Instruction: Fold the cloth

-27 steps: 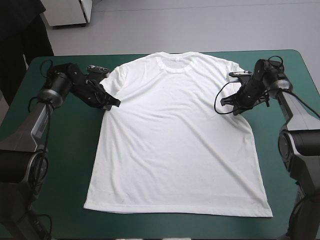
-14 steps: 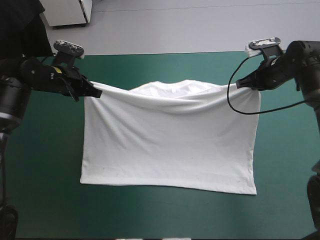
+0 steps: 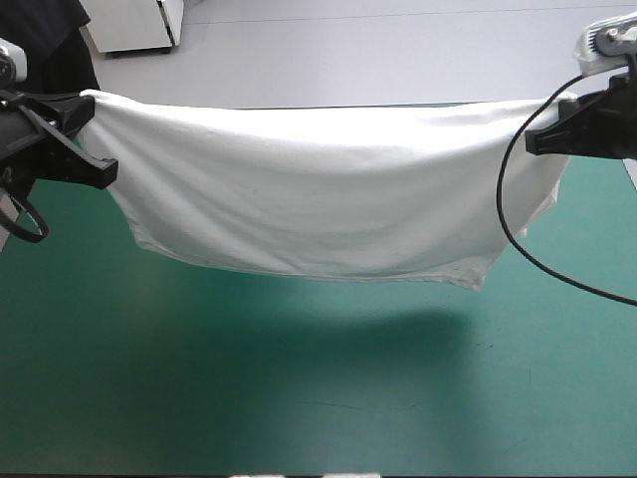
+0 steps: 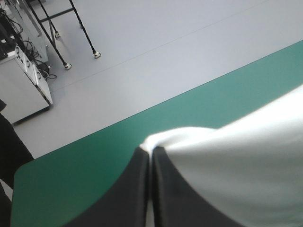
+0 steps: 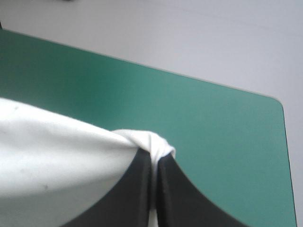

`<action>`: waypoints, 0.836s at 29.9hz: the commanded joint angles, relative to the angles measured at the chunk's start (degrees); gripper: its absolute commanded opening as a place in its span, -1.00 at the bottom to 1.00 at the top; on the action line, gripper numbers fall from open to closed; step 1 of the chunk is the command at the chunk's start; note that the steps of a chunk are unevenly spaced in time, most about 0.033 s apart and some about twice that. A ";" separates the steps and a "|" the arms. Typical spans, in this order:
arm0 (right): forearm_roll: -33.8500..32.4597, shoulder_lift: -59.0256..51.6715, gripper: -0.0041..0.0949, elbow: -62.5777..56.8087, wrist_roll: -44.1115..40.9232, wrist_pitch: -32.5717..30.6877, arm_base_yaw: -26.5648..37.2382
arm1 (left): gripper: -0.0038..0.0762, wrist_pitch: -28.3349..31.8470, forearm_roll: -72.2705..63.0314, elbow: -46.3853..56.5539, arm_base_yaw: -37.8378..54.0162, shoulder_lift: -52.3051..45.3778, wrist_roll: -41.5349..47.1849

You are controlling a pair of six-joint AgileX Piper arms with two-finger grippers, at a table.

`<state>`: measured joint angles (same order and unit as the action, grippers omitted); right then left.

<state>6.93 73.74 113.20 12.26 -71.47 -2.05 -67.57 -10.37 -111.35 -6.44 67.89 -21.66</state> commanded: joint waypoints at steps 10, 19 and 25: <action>6.92 6.50 -0.94 14.58 0.81 9.35 0.00 | -0.96 9.42 -0.51 -1.53 0.04 4.51 0.53; 11.36 21.33 -0.94 23.65 4.02 14.97 0.00 | -0.96 24.54 -0.63 -3.06 0.04 14.91 0.30; 14.46 30.82 -0.94 31.08 6.01 19.03 1.10 | -0.96 29.72 -0.63 -7.98 0.04 22.48 -2.05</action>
<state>18.09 103.82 139.94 16.61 -59.32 -2.05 -45.50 -10.21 -115.35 -6.44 89.63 -23.16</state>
